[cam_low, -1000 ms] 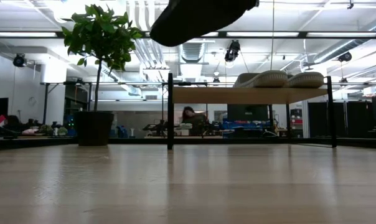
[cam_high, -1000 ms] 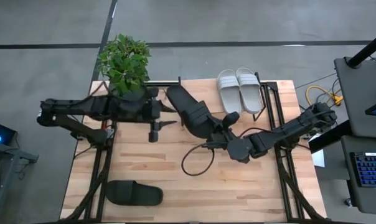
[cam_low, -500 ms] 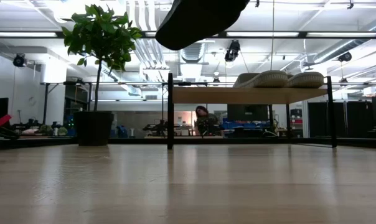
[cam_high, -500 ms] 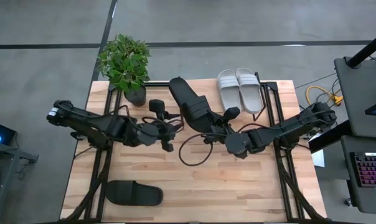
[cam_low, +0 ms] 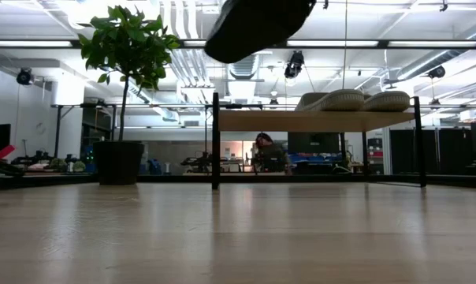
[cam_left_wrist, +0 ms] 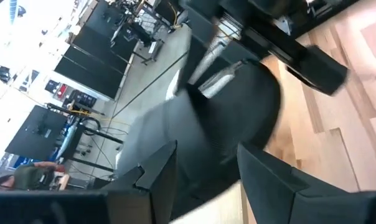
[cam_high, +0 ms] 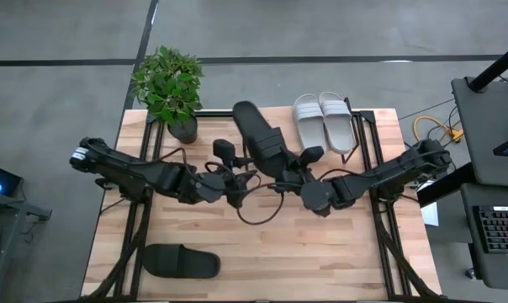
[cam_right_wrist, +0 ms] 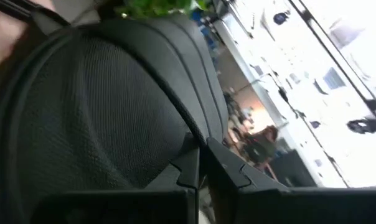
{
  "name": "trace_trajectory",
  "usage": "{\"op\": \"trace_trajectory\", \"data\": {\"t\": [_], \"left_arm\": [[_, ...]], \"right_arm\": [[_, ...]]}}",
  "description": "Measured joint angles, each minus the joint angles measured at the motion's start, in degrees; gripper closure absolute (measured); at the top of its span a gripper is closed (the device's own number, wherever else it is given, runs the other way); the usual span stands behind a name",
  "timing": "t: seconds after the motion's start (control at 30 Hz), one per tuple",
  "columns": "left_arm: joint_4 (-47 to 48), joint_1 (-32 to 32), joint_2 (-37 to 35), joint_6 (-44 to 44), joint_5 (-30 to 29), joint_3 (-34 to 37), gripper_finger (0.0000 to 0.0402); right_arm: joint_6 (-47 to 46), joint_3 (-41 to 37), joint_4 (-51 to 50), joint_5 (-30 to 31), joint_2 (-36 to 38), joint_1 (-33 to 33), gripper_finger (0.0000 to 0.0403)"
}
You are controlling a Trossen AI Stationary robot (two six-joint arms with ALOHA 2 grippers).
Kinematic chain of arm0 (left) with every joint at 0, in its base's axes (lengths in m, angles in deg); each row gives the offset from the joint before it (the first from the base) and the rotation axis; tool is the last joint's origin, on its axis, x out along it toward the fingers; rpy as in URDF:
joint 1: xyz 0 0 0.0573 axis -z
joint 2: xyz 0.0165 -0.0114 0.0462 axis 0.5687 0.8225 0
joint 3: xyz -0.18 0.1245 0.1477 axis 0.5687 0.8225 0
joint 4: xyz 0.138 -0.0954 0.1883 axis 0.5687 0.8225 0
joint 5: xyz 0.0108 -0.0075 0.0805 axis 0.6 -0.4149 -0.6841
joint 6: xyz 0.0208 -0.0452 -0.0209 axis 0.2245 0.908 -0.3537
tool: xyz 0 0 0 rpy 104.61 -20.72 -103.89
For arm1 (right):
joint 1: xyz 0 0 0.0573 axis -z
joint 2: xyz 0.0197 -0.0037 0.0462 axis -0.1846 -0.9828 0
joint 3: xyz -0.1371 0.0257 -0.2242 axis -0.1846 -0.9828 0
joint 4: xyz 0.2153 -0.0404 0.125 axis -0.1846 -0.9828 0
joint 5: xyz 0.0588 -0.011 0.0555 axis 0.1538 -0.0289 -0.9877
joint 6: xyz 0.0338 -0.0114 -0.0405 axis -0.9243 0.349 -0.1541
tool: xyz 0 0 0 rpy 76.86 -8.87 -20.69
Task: Pick and place slides into the shelf
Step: Put the top black slide on the shelf
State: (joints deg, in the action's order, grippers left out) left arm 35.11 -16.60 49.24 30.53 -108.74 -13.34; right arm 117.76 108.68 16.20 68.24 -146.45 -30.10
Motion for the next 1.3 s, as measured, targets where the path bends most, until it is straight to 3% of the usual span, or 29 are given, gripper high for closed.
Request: {"op": "trace_trajectory", "data": {"t": [0.27, 0.63, 1.3], "left_arm": [[-2.0, 0.0, 0.1, -1.4, -4.5, 0.0, 0.0249], [-3.8, 0.7, 0.3, -1.2, -5.3, 0.1, 0.0249], [-1.2, 2.4, 0.5, -1.2, -15.4, 0.7, 0.0249]], "right_arm": [[3.1, 4.3, 0.0, -0.6, -1.2, -0.1, 0.0394], [9.1, 12.7, 0.0, 1.5, -10.9, 0.3, 0.0394], [8.5, 13.8, 0.1, 1.9, -10.4, 0.0, 0.0394]]}}
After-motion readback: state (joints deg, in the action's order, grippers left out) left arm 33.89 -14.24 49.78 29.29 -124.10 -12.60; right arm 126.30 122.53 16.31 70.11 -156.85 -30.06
